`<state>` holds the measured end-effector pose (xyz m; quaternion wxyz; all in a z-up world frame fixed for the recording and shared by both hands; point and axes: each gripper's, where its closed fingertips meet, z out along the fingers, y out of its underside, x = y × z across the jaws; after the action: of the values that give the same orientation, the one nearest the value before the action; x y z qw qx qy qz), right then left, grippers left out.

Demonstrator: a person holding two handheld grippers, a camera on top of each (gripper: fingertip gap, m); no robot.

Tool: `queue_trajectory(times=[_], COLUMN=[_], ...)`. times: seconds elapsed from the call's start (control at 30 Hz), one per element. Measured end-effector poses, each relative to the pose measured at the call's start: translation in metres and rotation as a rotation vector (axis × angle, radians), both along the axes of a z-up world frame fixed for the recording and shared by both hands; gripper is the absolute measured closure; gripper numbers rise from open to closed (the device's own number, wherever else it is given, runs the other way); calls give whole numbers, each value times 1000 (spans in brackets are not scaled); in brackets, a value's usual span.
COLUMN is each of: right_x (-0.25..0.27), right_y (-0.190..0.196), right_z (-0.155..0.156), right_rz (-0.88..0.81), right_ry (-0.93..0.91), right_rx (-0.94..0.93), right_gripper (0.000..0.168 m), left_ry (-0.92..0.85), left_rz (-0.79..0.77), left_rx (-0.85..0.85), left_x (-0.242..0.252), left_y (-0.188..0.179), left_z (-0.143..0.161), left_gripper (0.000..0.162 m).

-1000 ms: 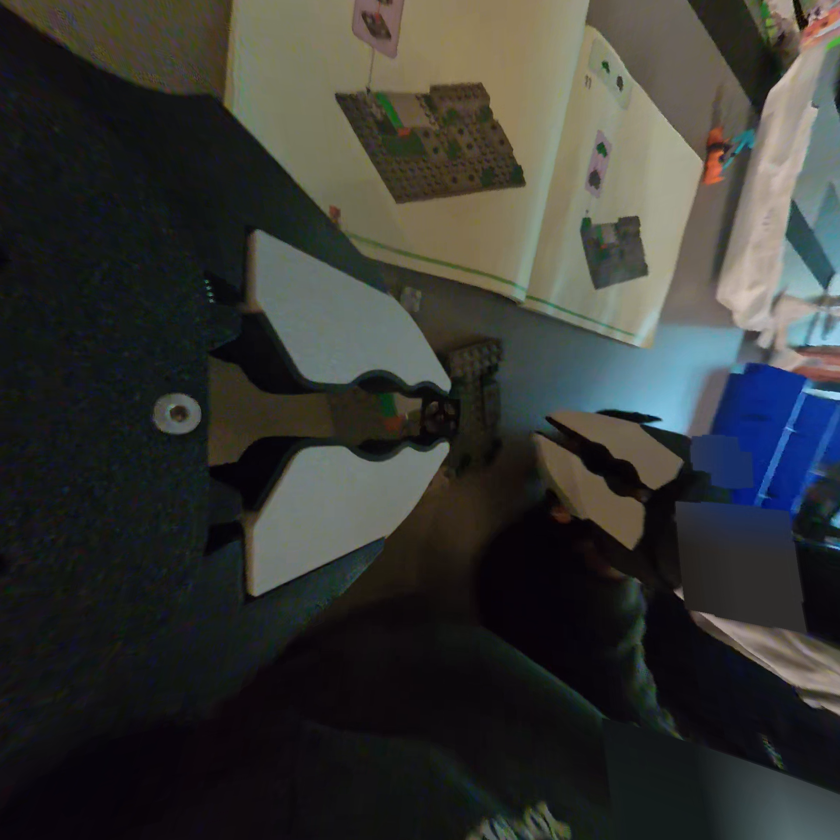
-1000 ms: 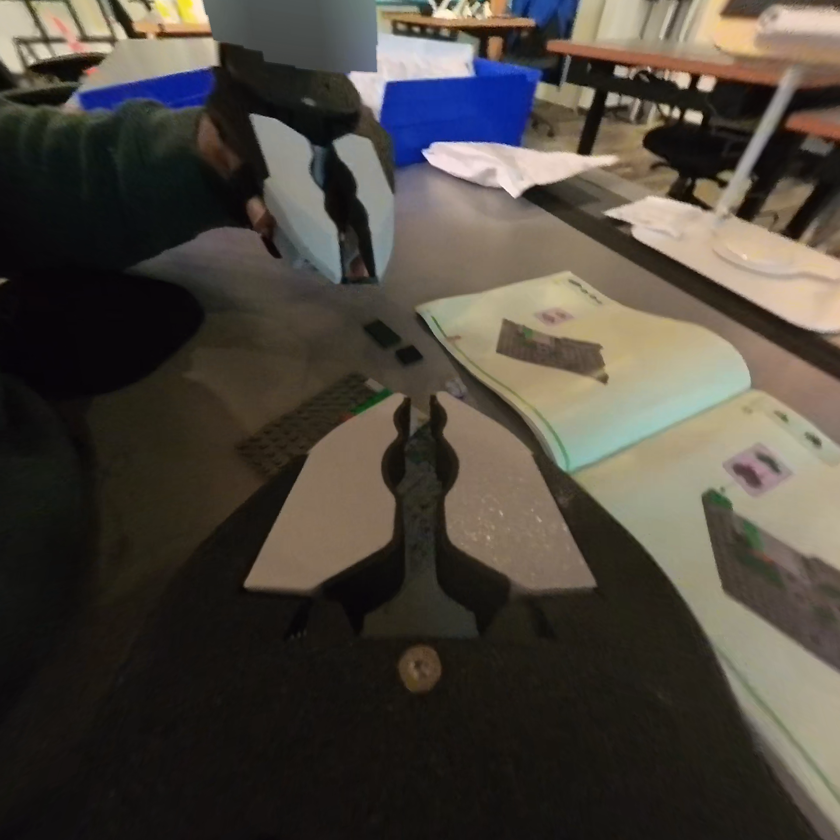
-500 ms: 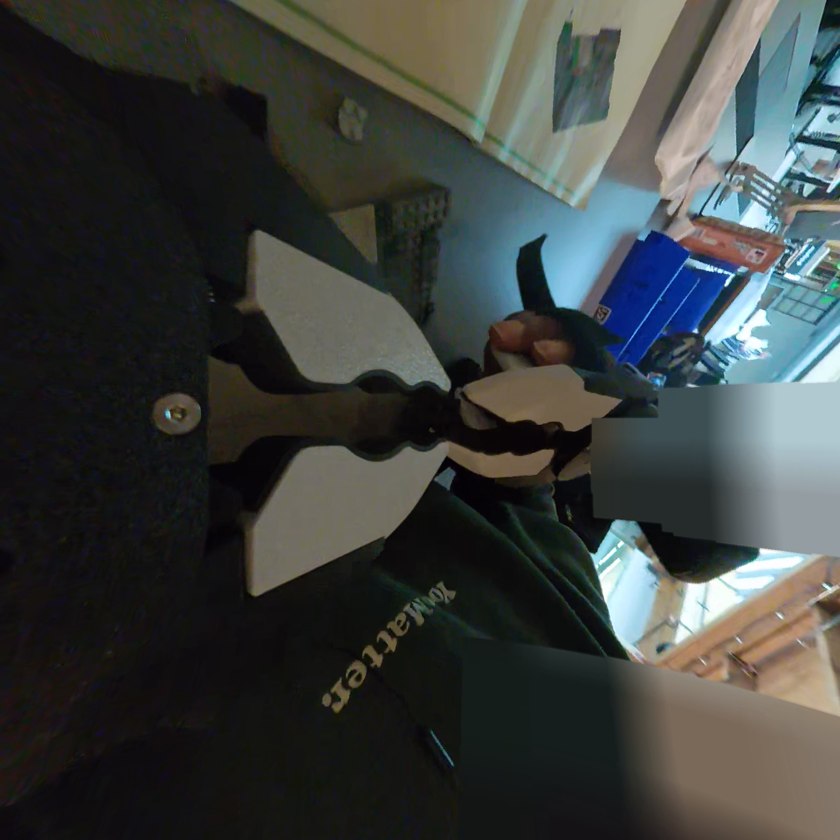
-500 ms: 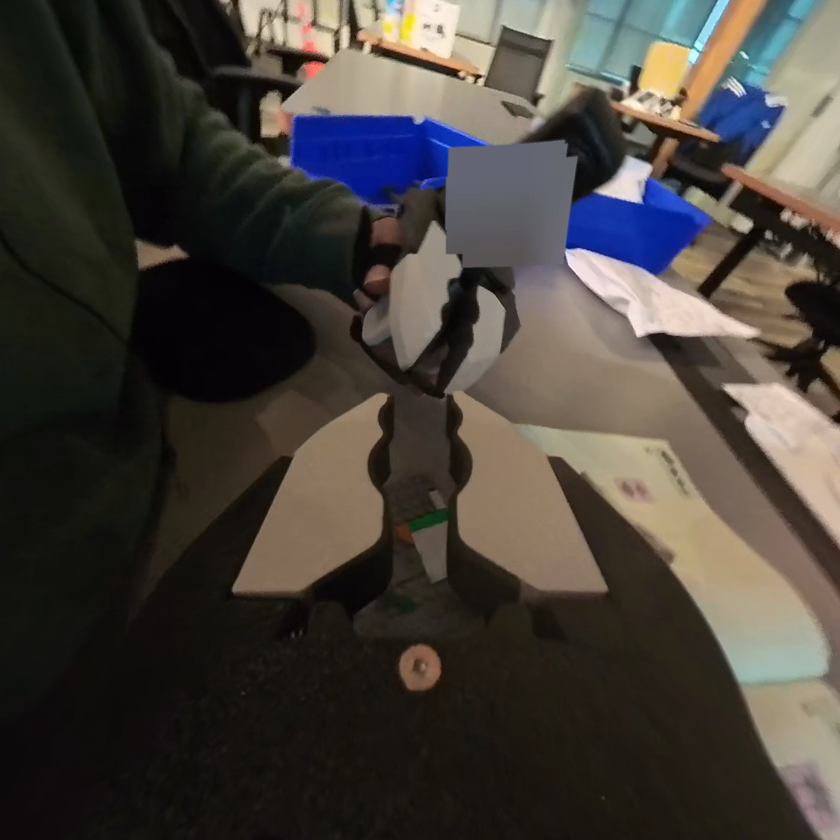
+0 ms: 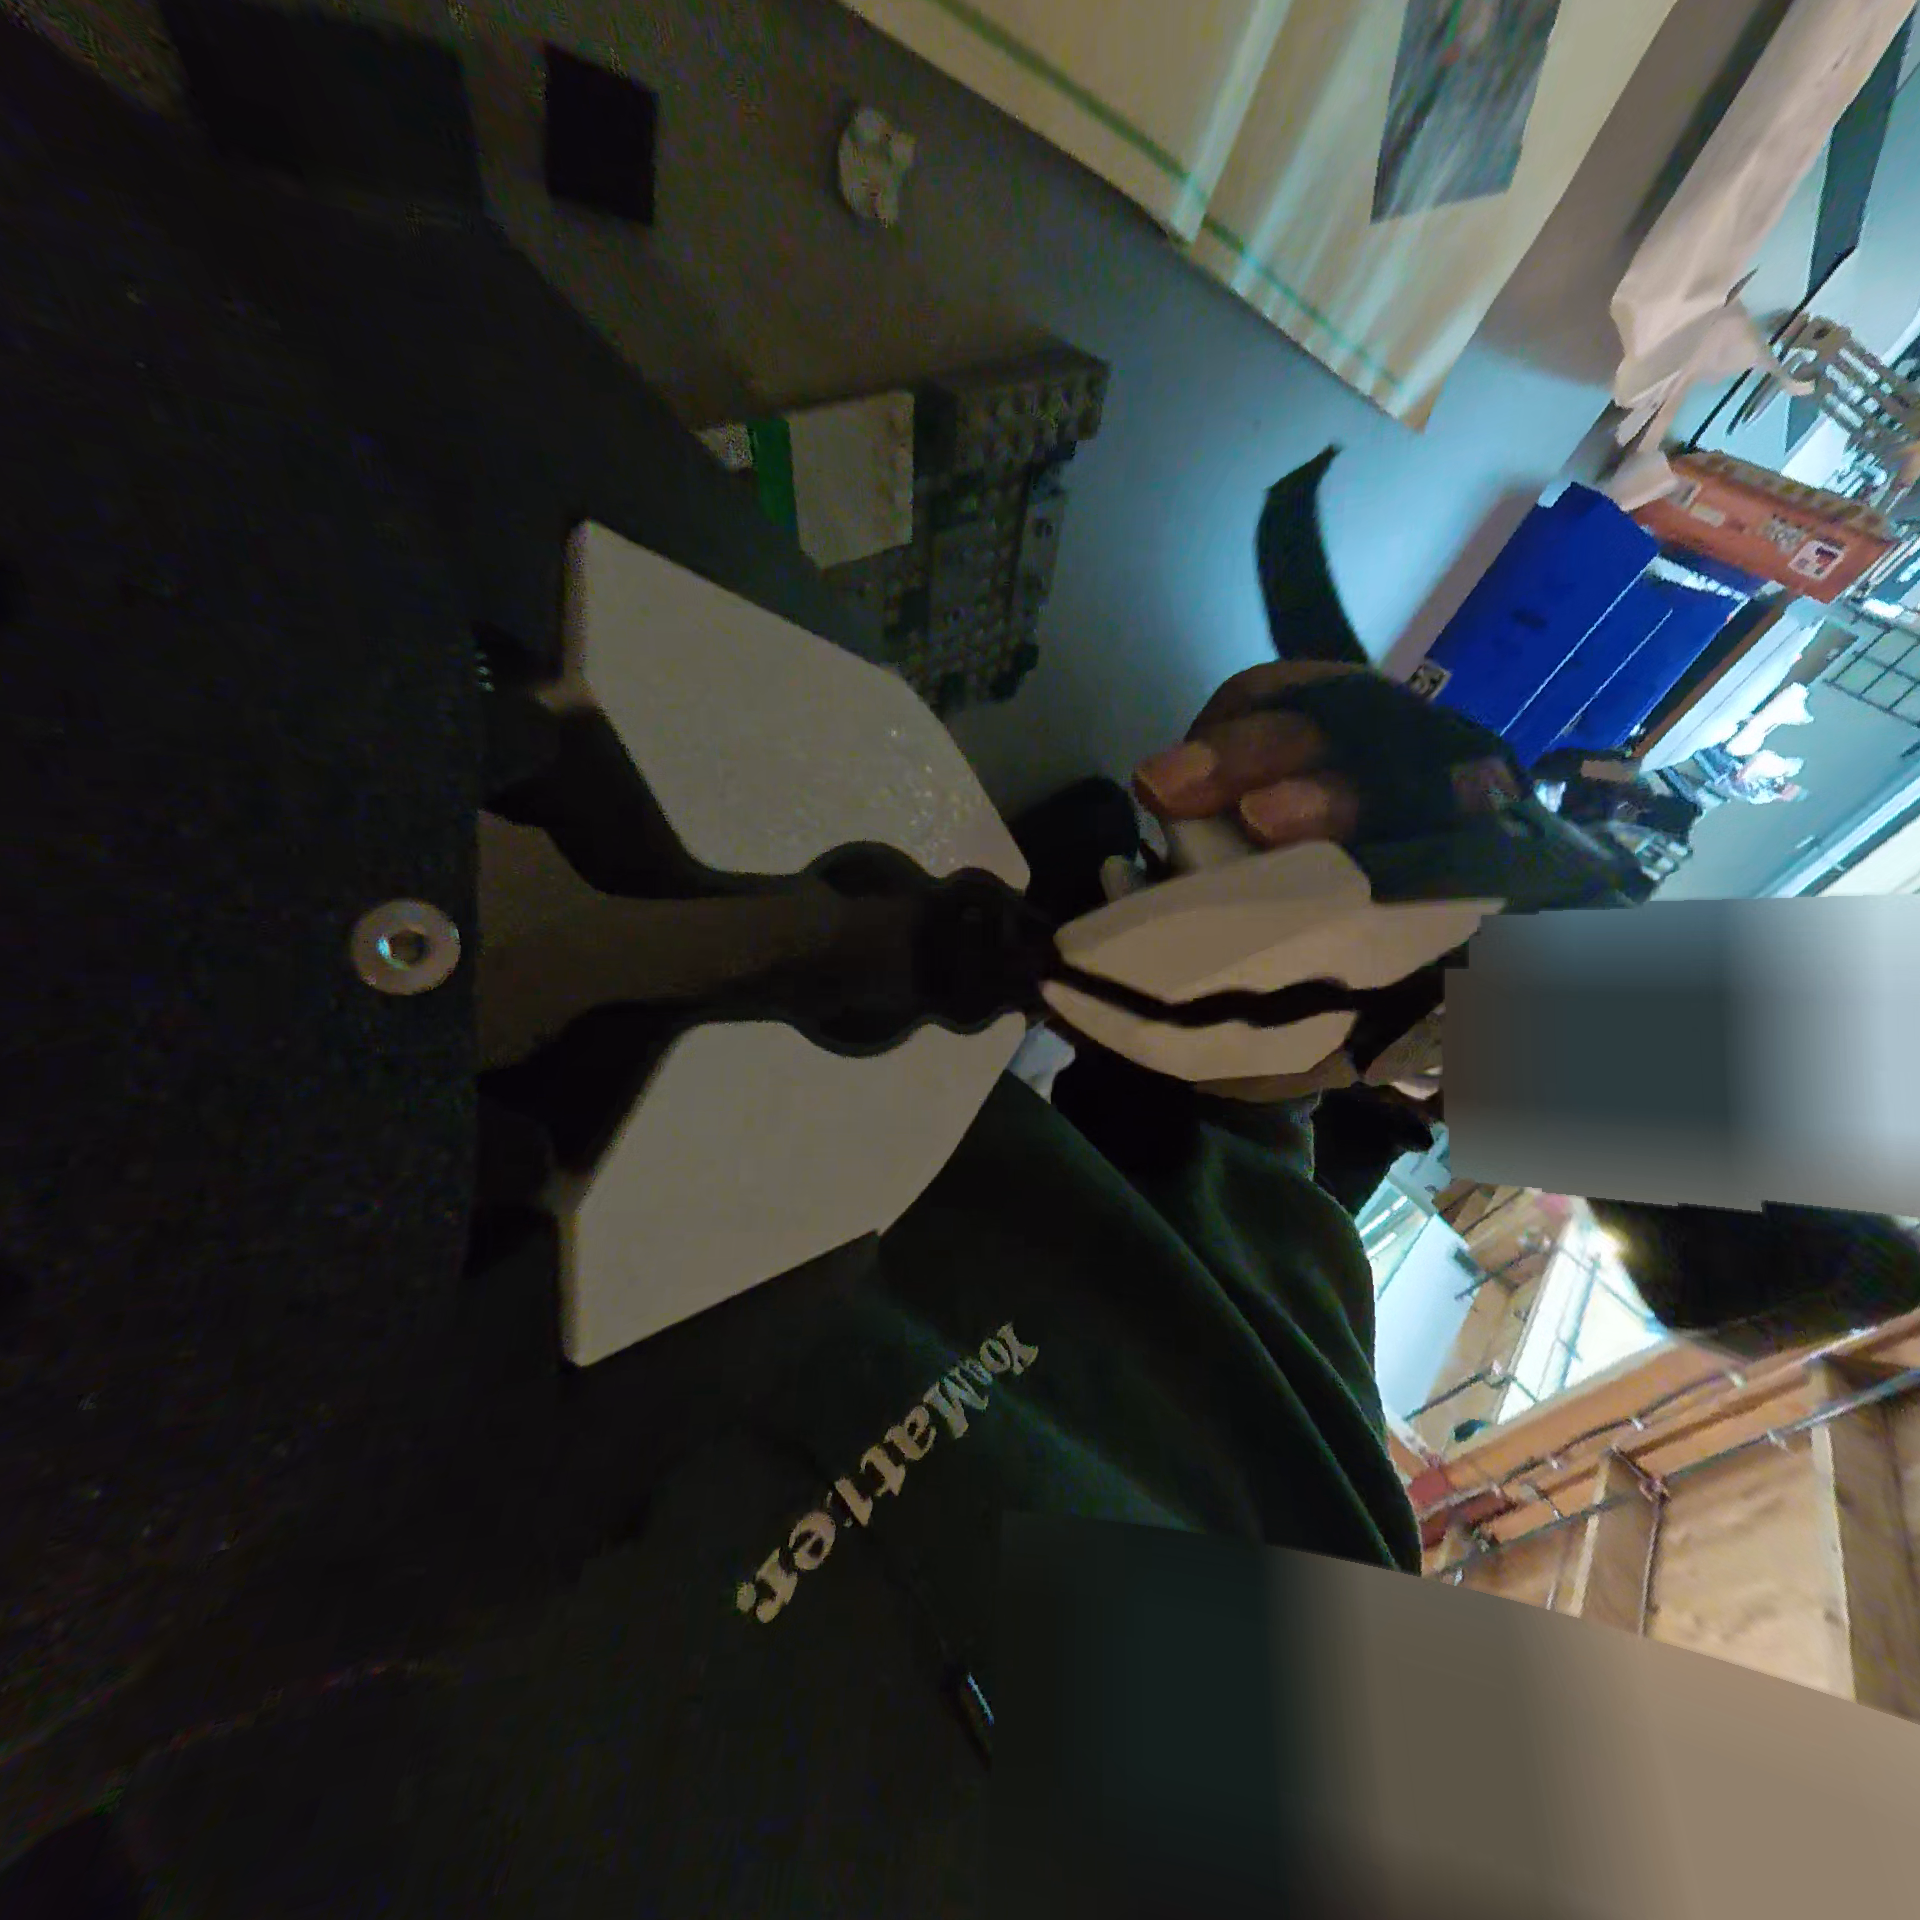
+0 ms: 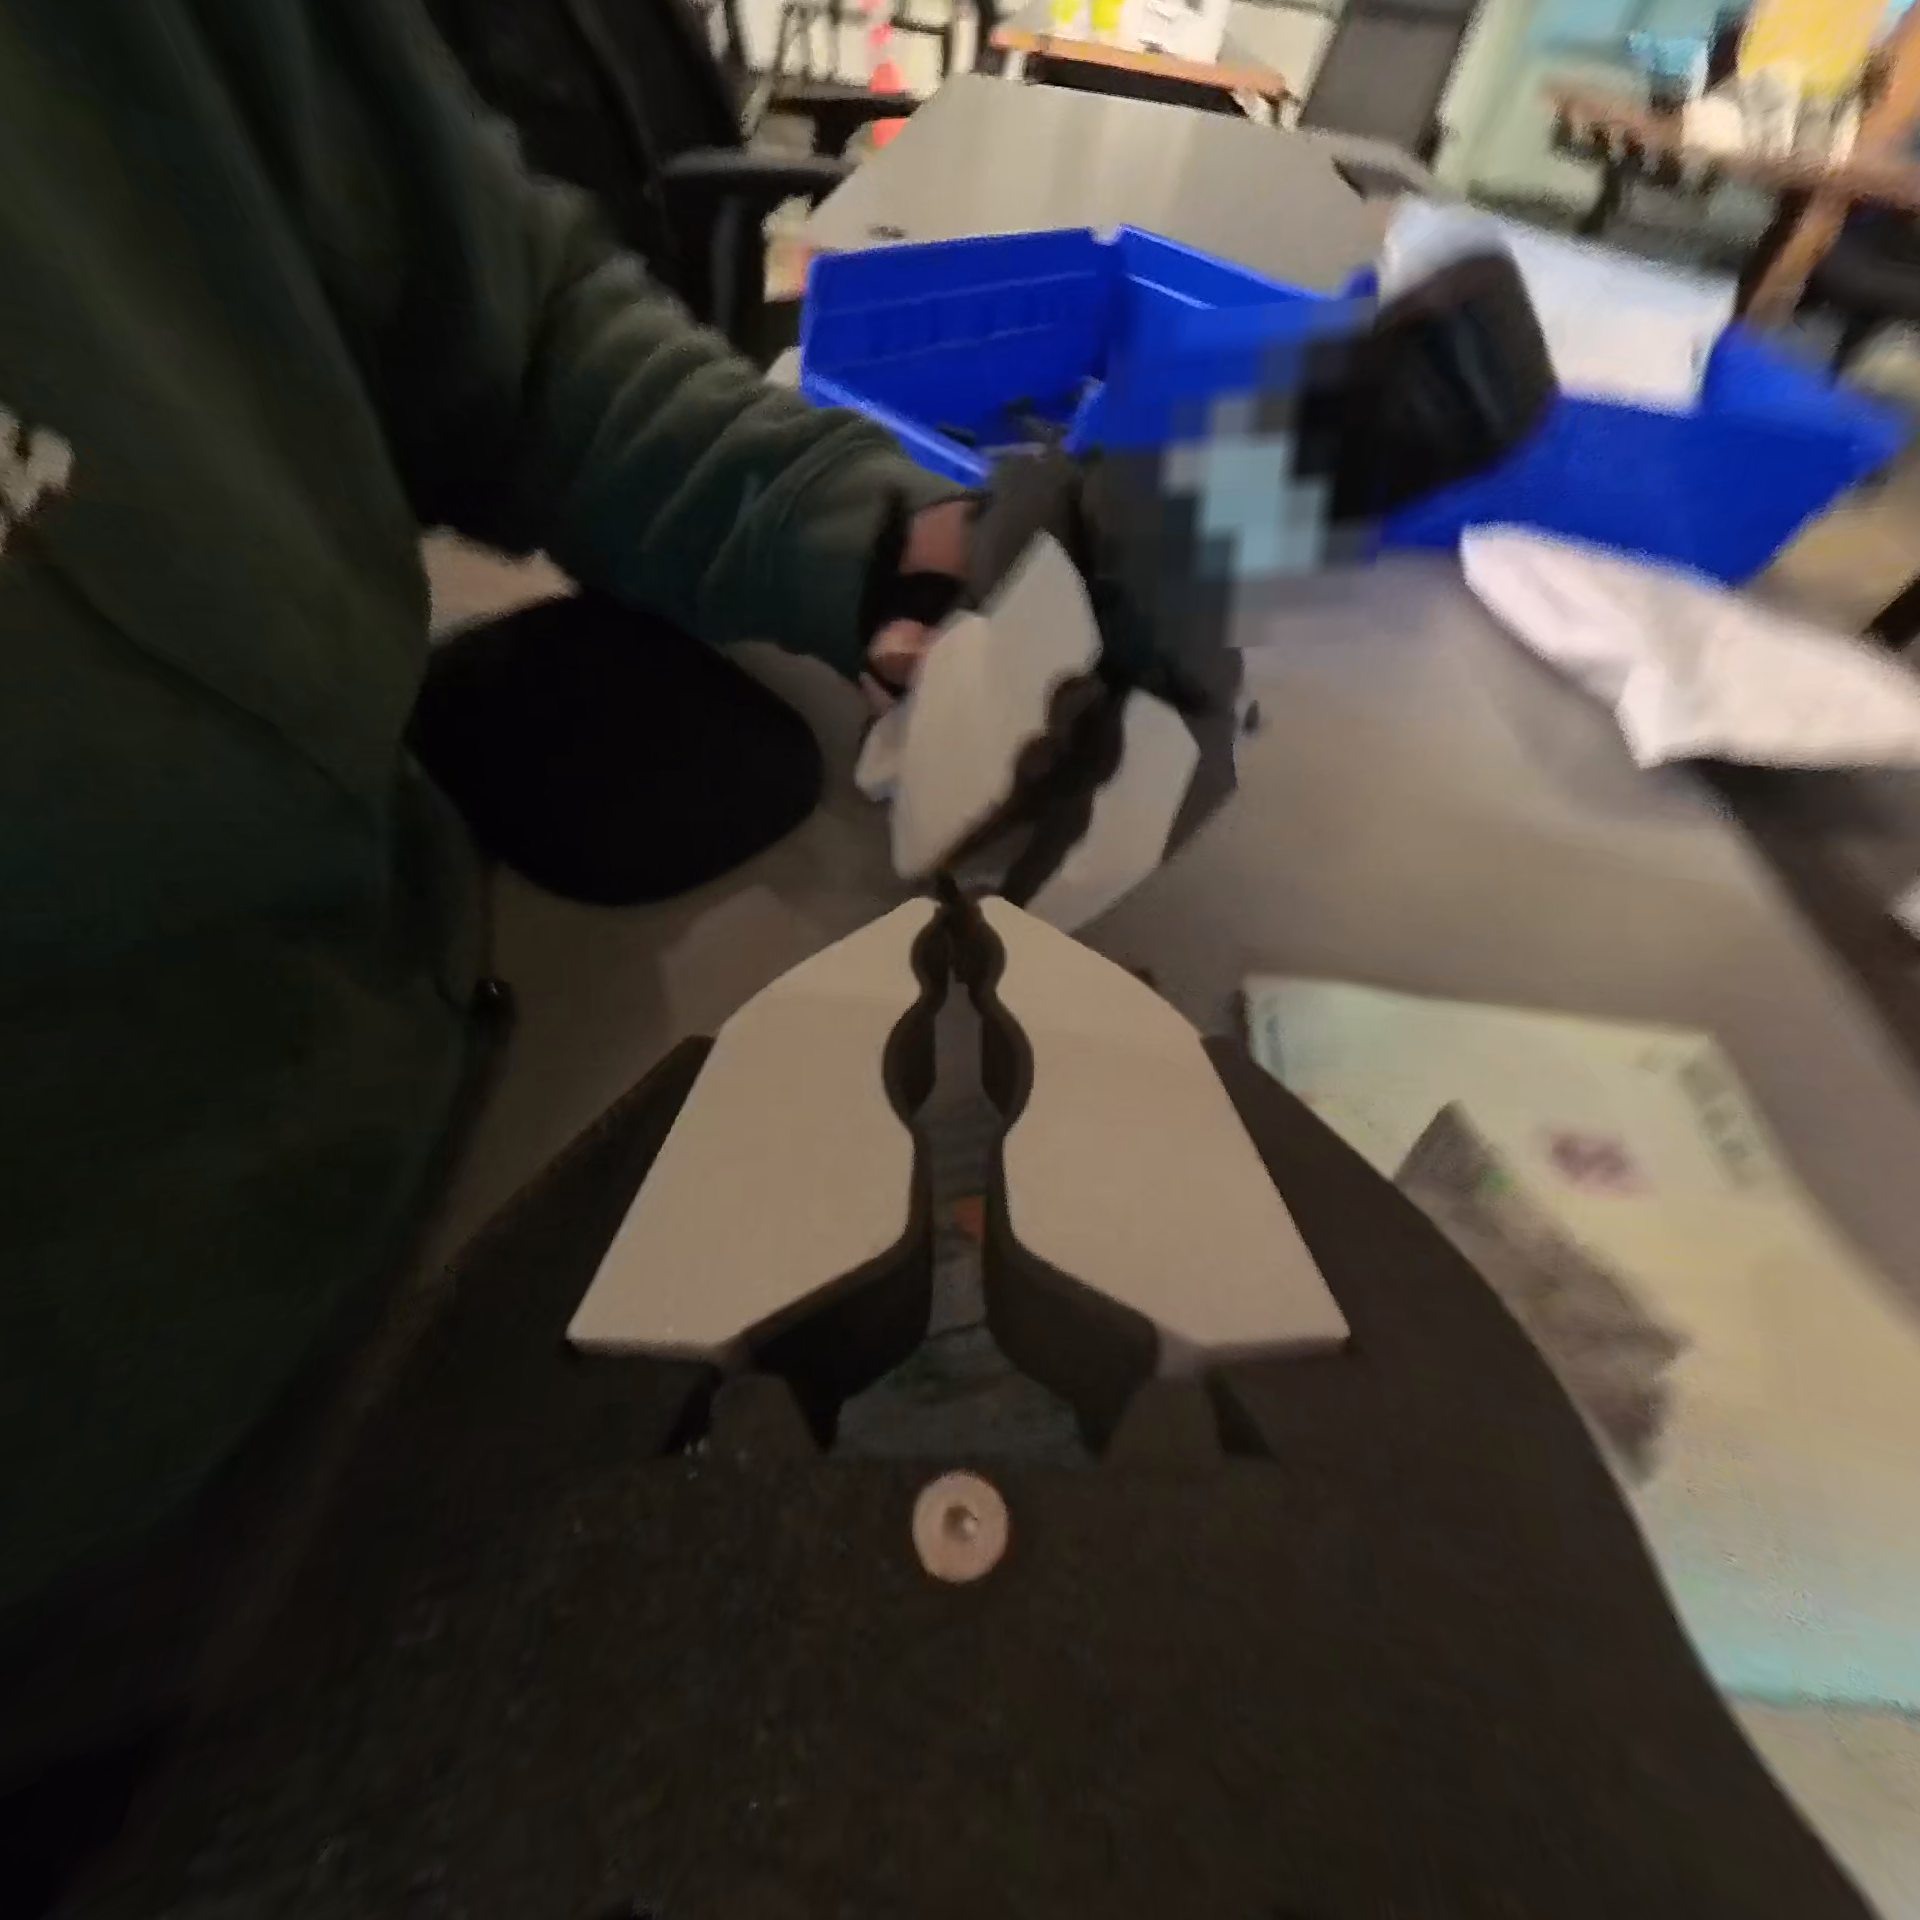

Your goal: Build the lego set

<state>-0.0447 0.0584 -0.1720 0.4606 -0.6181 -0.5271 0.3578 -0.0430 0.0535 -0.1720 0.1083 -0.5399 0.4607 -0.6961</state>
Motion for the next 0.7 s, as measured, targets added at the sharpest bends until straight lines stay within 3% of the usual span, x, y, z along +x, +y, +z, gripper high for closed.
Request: queue_trajectory(times=[0.23,0.33,0.53,0.7], right_x=[11,13,10,7], right_y=[16,19,16,12], right_z=[-11,-10,-6,2], right_rz=[-104,-102,-78,-65], right_ry=[224,328,377,346], right_rx=[-587,-754,-789,-558], right_gripper=[167,167,166,166], left_ry=[26,49,57,48], left_rz=[74,95,142,158], left_rx=[88,128,149,194], left_x=[-6,-5,-1,1], left_y=[7,6,11,11], left_z=[-4,-9,-9,-5], left_gripper=[148,148,149,151])
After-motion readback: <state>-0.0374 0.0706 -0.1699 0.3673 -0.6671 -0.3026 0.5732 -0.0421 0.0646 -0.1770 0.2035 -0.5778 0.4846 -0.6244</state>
